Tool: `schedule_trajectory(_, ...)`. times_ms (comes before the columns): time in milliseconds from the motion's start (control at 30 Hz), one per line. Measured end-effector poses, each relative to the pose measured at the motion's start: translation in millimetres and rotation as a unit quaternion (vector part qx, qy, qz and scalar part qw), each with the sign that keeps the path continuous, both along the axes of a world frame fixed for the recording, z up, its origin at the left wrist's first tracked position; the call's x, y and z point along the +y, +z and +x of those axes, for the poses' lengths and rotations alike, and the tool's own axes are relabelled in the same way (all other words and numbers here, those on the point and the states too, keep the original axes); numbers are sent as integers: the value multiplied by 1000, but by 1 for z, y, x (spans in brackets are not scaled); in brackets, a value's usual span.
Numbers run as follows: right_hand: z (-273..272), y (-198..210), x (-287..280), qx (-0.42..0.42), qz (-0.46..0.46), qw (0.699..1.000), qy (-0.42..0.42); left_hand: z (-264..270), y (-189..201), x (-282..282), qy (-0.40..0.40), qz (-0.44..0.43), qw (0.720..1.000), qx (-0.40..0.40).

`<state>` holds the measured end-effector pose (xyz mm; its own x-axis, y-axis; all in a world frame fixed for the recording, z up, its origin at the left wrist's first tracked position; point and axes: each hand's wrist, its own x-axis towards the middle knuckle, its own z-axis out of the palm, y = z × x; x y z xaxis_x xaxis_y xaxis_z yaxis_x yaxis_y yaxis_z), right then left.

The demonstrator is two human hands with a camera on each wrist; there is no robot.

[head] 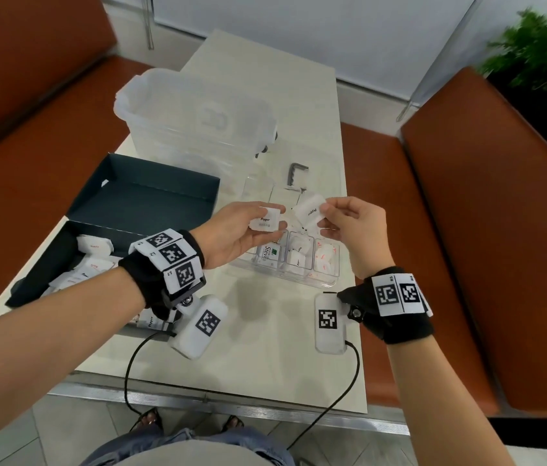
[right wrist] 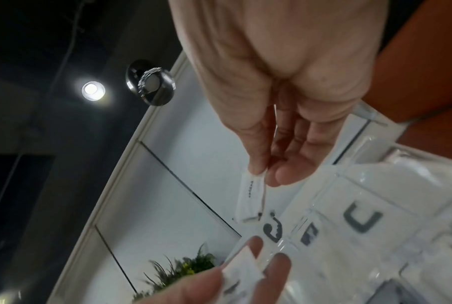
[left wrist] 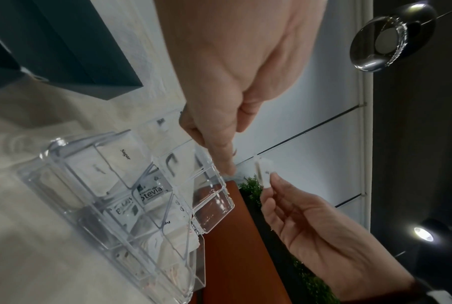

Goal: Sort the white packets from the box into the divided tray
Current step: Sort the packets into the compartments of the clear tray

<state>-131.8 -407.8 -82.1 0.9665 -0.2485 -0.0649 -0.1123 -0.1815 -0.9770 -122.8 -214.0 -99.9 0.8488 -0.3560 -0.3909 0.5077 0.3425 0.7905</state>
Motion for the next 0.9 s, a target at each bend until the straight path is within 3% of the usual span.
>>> schedule_trajectory(133, -6, -8, 14, 33, 83, 996, 16, -1, -2, -6, -14, 34, 999, -14)
schedule_trajectory(367, -10, -15, 29, 70, 161, 984, 40, -6, -1, -12, -56, 6, 998, 14)
schedule_trajectory(600, -8, -15, 23, 58, 116, 991, 39, -8, 1, -8, -89, -9, 995, 52)
schedule_trajectory(900, -6, -25, 32, 36, 1, 999, -7, -8, -2, -12, -49, -59, 993, 85)
